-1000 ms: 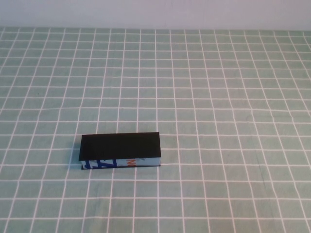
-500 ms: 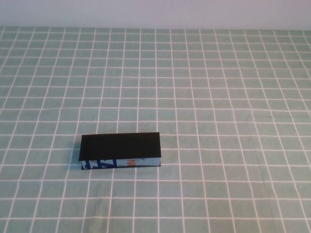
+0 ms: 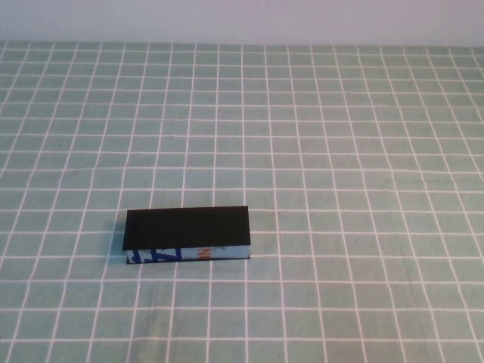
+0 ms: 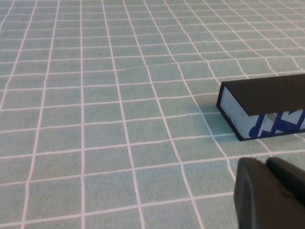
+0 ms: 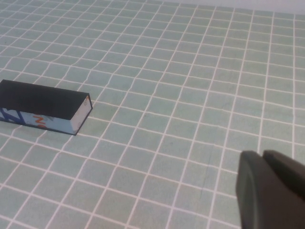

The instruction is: Return glasses to glasses case

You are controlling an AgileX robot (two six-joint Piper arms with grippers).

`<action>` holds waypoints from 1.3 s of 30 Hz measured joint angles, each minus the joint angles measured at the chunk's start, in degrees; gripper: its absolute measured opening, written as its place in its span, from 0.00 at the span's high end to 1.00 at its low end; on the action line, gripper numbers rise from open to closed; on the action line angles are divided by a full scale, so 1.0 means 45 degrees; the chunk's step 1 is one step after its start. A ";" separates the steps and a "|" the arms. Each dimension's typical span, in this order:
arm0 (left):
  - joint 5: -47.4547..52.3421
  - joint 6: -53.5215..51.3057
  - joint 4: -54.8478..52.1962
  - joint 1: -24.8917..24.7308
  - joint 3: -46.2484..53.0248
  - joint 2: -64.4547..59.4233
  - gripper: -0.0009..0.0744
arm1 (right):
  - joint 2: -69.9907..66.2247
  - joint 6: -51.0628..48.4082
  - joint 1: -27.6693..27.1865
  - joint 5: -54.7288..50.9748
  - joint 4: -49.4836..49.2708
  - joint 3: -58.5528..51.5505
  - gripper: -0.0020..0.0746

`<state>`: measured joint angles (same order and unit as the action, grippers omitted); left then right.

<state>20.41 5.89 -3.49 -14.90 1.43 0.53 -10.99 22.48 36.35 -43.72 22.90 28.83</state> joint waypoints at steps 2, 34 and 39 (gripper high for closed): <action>0.0000 0.0000 0.0000 0.0000 0.0000 0.0000 0.99 | 0.0056 0.0000 -0.0131 0.0000 -0.0038 0.0000 0.99; 0.0029 0.0000 0.0000 0.0000 0.0000 0.0027 0.99 | 0.2545 -0.1813 -0.7469 0.5101 -0.3867 -0.6406 0.99; 0.0029 0.0000 0.0000 0.0000 0.0000 0.0027 0.99 | 0.2545 -0.1895 -0.6314 0.4832 -0.3868 -0.6671 0.99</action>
<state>20.54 5.89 -3.49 -14.90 1.43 0.65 0.46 13.95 7.94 -21.98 5.49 -1.19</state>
